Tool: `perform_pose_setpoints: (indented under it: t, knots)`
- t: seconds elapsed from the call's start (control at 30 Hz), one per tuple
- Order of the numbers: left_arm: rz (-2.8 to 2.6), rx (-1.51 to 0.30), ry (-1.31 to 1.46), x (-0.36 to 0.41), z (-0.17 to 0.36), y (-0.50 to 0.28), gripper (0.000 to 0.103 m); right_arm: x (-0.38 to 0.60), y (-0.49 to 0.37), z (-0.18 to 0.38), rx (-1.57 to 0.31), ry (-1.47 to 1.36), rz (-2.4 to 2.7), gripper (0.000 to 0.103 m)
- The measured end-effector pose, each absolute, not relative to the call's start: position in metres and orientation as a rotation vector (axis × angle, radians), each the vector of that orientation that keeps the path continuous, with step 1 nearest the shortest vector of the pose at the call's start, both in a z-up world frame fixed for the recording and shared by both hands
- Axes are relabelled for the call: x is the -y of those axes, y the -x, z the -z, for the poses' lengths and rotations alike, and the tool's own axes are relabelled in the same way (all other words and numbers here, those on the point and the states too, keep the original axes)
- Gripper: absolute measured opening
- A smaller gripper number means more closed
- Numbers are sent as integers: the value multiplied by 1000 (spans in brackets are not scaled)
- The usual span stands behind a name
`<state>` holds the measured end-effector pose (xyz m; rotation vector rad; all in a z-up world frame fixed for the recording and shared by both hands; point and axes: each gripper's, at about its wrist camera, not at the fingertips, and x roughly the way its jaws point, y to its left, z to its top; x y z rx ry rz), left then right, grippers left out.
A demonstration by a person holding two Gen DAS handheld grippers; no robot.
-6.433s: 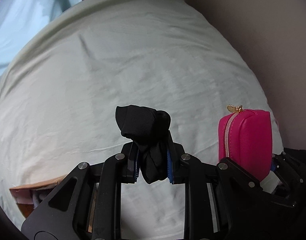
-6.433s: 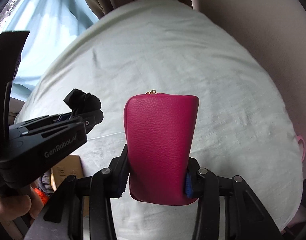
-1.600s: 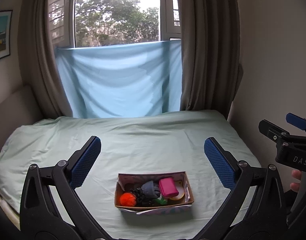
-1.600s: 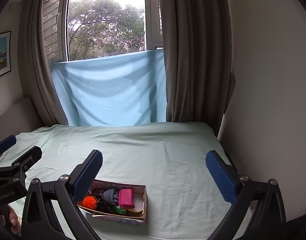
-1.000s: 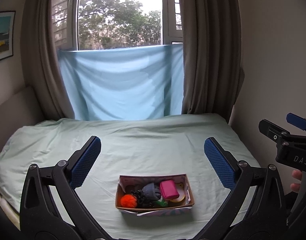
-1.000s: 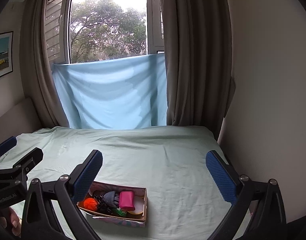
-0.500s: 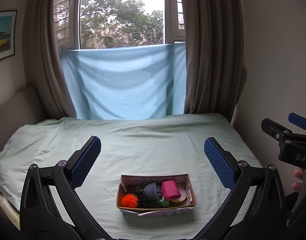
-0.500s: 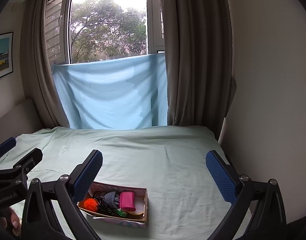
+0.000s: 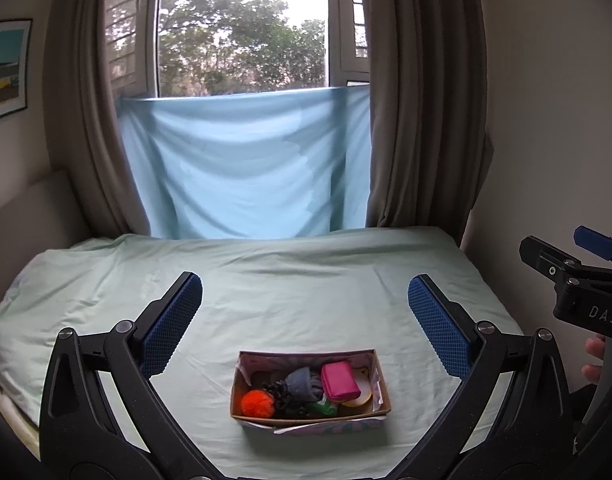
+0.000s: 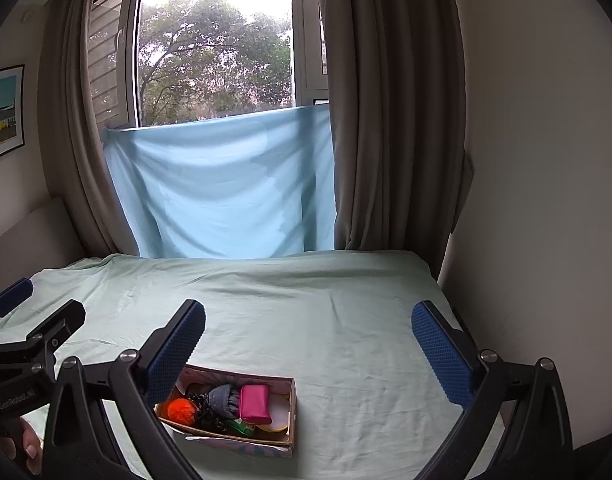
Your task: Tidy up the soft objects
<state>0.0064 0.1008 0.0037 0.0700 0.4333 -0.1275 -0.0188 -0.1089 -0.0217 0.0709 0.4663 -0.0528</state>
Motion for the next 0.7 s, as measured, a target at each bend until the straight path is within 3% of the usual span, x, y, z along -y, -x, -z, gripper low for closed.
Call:
perform_pose_setpoints:
  t: [0.7]
  knots:
    - [133, -416, -56, -105, -2, -16, 103, 106, 9, 24, -478, -77, 62, 103]
